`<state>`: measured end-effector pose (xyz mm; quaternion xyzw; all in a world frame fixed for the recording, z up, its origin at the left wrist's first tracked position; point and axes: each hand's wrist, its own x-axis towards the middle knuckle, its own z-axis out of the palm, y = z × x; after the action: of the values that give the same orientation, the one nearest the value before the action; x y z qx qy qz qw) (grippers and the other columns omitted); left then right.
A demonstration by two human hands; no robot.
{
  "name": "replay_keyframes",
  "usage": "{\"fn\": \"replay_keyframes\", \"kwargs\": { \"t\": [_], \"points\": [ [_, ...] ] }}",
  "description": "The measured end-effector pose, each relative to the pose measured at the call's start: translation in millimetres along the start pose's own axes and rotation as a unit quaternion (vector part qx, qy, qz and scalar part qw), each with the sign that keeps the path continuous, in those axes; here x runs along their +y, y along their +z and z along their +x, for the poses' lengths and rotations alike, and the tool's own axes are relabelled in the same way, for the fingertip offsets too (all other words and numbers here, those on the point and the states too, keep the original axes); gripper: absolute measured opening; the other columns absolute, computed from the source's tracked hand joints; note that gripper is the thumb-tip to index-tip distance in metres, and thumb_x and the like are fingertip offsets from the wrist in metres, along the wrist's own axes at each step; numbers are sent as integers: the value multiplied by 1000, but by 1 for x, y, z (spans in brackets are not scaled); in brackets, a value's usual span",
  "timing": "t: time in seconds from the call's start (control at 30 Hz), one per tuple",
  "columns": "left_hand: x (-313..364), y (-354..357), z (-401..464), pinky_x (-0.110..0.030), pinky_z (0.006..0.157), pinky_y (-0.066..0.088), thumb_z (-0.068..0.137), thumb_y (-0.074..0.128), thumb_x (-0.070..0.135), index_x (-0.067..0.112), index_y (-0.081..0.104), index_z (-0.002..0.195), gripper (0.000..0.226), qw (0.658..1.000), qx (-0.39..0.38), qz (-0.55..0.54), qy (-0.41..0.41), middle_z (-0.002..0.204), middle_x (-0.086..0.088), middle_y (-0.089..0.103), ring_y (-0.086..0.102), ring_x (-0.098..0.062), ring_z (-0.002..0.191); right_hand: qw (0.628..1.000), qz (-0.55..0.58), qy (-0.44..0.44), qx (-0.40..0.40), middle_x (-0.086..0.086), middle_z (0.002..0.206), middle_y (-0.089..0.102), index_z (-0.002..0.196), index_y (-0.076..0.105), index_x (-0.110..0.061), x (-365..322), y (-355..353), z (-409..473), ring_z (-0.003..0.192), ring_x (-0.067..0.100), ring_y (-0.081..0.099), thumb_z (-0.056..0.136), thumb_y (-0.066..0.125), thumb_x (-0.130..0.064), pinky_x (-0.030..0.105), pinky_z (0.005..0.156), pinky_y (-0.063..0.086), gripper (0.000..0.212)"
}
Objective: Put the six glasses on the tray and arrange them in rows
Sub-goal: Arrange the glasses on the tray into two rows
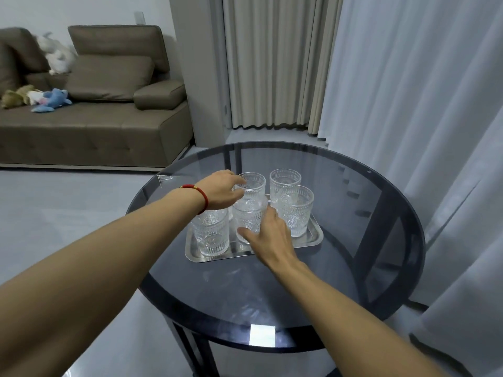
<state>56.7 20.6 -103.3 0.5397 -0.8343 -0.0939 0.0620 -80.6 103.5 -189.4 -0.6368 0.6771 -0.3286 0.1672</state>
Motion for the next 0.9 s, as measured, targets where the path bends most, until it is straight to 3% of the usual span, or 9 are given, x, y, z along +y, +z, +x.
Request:
{"fn": "replay_keyframes", "kwargs": {
  "t": [0.13,0.23,0.37,0.7,0.9],
  "points": [
    [1,4,1,-45,109,38,101,38,49,21,60,134,49,1000,3,10,20,137,-12,54,46,-26,129,994,-105,2,21,20,110,67,118,53,1,0,-5,-4,105,44,62,93,66,-46,39,69,37,54],
    [0,7,1,-50,109,38,92,39,69,28,53,141,65,999,-21,28,26,136,-10,49,43,-27,129,983,-177,-37,27,20,101,69,100,63,-3,-1,-17,-6,97,44,64,97,61,-40,37,64,34,38],
    [-2,10,5,-49,105,40,86,41,76,33,45,146,74,995,-28,85,36,132,-11,47,42,-28,122,978,-198,-65,22,21,102,67,97,63,-2,6,-23,-9,96,45,62,99,58,-33,38,66,35,31],
    [6,26,22,-44,99,37,87,35,77,31,49,141,73,992,5,121,27,122,-12,44,41,-29,114,980,-188,-44,42,16,99,69,98,64,-6,16,-14,-5,98,42,64,91,59,-57,38,66,35,51],
    [2,29,21,-47,104,35,87,32,78,32,46,145,75,993,8,116,18,134,-16,42,41,-33,122,979,-189,-51,57,16,97,70,101,65,-6,18,-10,-1,95,42,65,90,58,-60,39,65,35,56]
  ]
}}
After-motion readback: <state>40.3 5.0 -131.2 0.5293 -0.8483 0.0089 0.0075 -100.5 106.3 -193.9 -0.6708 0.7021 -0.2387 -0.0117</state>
